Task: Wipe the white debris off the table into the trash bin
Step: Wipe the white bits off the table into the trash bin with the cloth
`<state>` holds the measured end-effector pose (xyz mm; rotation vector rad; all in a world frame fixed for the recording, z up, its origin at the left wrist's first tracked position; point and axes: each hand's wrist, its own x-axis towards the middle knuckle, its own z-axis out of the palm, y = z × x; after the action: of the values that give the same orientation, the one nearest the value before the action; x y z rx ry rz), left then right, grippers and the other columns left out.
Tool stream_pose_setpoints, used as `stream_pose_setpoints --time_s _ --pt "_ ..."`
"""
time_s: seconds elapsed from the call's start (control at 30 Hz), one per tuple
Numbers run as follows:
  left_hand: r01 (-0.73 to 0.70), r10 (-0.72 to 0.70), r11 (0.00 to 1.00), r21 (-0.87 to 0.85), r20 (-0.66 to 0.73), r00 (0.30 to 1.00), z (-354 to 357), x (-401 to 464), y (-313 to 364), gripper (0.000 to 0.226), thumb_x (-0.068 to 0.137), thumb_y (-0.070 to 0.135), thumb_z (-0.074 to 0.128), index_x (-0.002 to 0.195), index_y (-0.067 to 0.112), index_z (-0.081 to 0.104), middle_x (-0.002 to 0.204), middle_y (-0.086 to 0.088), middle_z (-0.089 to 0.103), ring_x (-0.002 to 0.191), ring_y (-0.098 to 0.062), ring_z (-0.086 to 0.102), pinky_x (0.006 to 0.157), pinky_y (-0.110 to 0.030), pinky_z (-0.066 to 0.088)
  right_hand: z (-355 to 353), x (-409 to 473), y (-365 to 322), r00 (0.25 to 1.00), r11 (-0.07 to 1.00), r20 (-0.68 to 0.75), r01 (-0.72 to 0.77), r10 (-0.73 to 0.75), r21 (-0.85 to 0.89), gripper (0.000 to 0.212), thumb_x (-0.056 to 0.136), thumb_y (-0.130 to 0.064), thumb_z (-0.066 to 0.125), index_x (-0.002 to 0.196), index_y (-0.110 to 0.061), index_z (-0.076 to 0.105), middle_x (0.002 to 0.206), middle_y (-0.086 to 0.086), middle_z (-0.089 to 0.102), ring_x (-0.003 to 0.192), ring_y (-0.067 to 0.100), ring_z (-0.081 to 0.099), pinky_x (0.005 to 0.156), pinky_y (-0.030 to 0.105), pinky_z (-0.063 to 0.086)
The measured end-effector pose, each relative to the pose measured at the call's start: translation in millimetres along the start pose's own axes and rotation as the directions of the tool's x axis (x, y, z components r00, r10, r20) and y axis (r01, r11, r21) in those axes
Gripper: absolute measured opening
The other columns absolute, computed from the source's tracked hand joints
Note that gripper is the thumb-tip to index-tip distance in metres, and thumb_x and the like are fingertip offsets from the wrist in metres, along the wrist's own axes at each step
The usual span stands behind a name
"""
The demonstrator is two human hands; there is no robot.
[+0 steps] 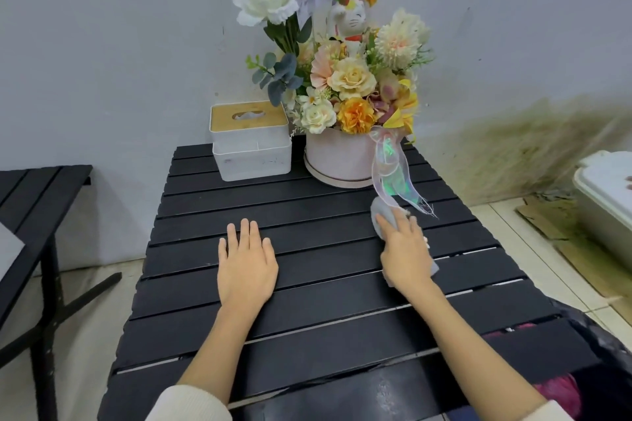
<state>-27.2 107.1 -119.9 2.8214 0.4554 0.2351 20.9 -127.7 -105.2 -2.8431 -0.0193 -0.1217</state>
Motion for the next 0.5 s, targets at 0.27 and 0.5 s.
stream_pose_setpoints --time_s 0.27,0.5 --pt "-0.073 0.045 0.911 -0.407 -0.079 0.996 -6 -16 58 0.046 0.101 0.022 0.024 0.143 0.005 0.031 0.153 -0.009 0.030 0.146 -0.023 0.012 0.119 -0.034 0.008 -25 -48 -32 0.989 0.979 -0.126 0.096 -0.074 0.182 0.063 0.089 0.007 0.038 0.146 -0.019 0.029 0.159 0.000 0.014 0.147 0.034 0.003 0.118 0.038 0.021" --pt "-0.078 0.069 0.894 -0.442 -0.036 0.997 11 -30 81 0.045 0.101 0.024 0.024 0.142 0.010 0.034 0.152 -0.003 0.033 0.146 -0.016 0.014 0.119 -0.033 0.014 14 -53 -27 0.979 0.971 0.038 0.195 -0.202 0.141 0.064 0.089 -0.002 0.044 0.147 -0.024 0.026 0.160 -0.001 0.009 0.147 0.032 0.007 0.116 0.036 0.024"
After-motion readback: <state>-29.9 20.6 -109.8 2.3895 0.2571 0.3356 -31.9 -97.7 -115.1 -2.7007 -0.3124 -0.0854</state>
